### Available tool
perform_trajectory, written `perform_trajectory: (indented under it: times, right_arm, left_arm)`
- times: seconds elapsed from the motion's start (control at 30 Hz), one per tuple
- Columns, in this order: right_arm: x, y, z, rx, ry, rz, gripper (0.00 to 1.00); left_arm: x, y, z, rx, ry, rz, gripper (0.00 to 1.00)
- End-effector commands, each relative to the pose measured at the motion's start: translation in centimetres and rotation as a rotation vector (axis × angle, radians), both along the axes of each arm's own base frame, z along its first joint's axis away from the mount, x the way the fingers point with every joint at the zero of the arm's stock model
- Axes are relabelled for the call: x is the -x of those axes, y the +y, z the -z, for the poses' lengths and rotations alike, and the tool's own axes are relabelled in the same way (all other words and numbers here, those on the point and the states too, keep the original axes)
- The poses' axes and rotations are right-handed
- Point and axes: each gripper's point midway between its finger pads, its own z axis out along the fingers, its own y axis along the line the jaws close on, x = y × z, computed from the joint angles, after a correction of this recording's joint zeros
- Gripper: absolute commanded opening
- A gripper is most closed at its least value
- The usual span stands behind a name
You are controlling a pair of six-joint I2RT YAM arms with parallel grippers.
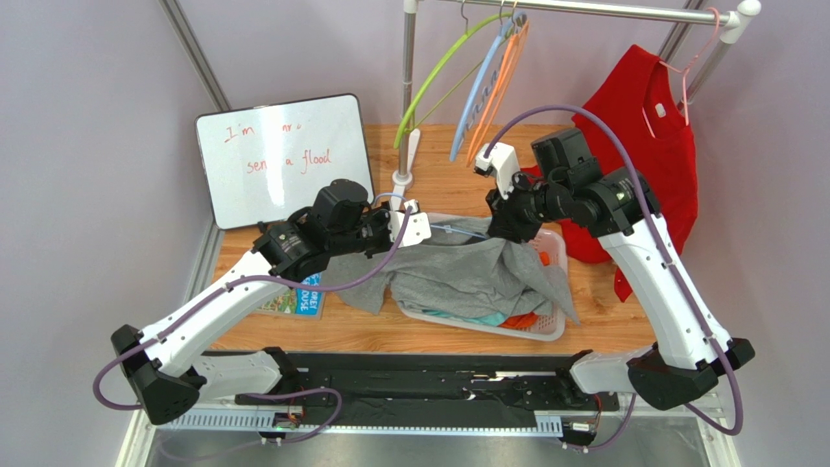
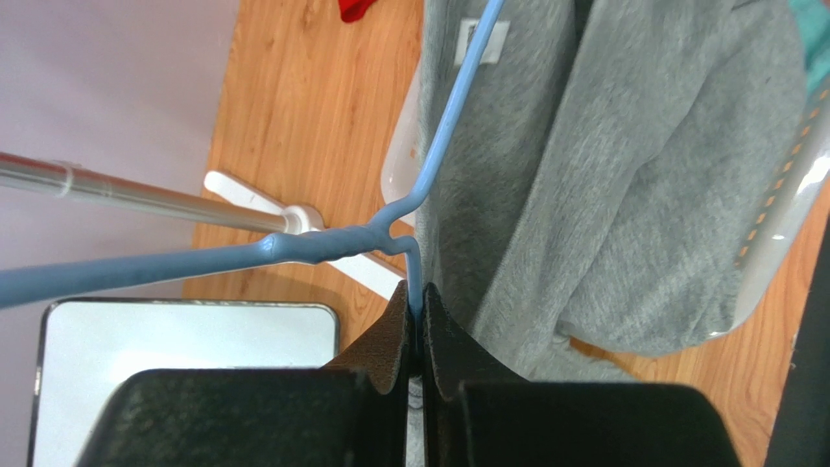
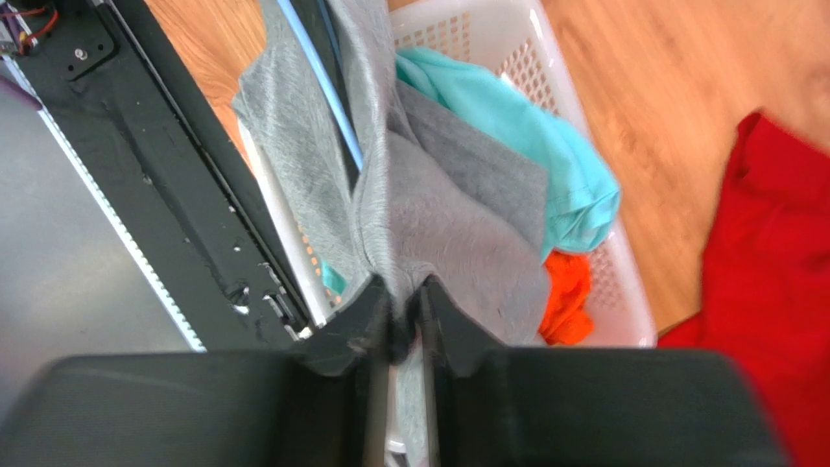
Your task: Place the t-shirt on the hanger
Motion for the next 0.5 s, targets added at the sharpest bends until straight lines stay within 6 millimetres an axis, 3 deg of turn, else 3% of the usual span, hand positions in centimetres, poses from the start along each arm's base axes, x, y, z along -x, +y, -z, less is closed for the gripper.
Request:
perform_trajectory:
  times: [0.0,0.1,0.2,0.33,0.47]
  right_arm:
    - [1.8,0.0,-2.3,-0.014,-0.023,-0.106,0.38]
    - [2.7,-0.6,-3.8,-0.017,-0.087,-0.145,0.62]
    - [3.4,-1.1,-5.0,-0.028,-0.140,-0.164,0.74]
    - [3.1,-0.6,-5.9,-0.031,-0.163,-0.194,0.75]
    - [4.0,1.5,-5.8,-0.025,-0.147,-0.290,0.72]
  left_arm:
    - [1.1,-0.2,-3.3,0.046,-0.020,-0.012,0.00]
    - [1.3,0.1,-4.4,0.051,-0.038,-0.010,0.00]
    - [1.5,0.4,-5.2,0.041,-0.070,0.007,0.00]
    - [1.8,0.0,-6.7,0.031,-0.103,0.038,0.00]
    - [2.1,-0.6,-8.7,0.025,-0.094,0.060,0.00]
